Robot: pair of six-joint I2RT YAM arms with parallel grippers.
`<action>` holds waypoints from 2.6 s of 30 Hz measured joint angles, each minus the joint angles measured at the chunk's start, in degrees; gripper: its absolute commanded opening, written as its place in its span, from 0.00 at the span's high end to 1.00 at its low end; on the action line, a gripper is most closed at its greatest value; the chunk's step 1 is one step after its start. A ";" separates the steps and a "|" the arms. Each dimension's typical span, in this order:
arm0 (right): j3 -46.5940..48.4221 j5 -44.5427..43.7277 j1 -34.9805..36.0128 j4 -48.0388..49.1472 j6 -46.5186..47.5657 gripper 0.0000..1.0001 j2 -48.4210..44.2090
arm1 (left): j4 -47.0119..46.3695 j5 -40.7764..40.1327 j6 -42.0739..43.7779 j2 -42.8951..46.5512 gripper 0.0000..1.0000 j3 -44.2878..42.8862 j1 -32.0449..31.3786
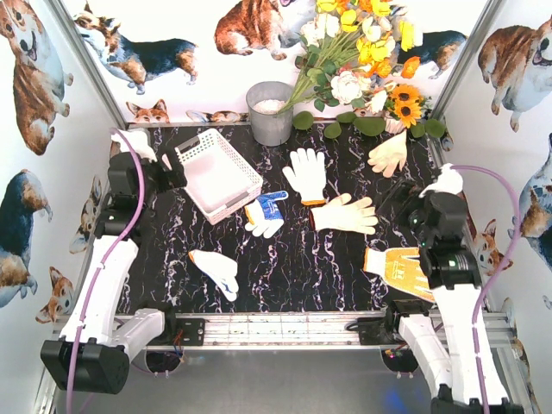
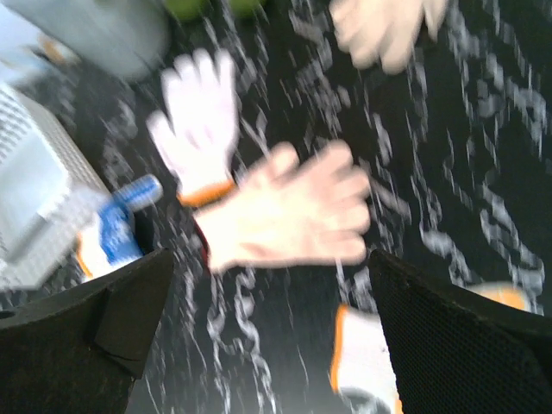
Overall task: Put the gloves into the storage basket
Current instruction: Move the glove to the center of the board.
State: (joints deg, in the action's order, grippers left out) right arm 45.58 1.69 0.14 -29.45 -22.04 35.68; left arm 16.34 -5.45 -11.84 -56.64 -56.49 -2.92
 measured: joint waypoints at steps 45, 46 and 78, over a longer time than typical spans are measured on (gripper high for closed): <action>-5.92 -1.44 8.50 -19.02 -10.80 0.46 38.62 | 6.67 7.19 4.31 -0.74 0.00 4.55 0.00; -5.92 -1.75 8.59 -18.95 -10.75 0.47 39.08 | 6.67 7.52 4.15 -0.90 0.00 4.55 0.00; -3.65 1.86 32.09 -10.99 -14.36 1.00 38.69 | 6.60 7.06 3.48 -3.10 0.00 5.20 0.00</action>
State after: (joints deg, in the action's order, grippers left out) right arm 41.93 3.55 32.23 -40.45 -36.40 74.37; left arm 22.94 1.61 -8.36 -59.75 -51.29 -2.92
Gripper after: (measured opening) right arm 0.056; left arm 0.994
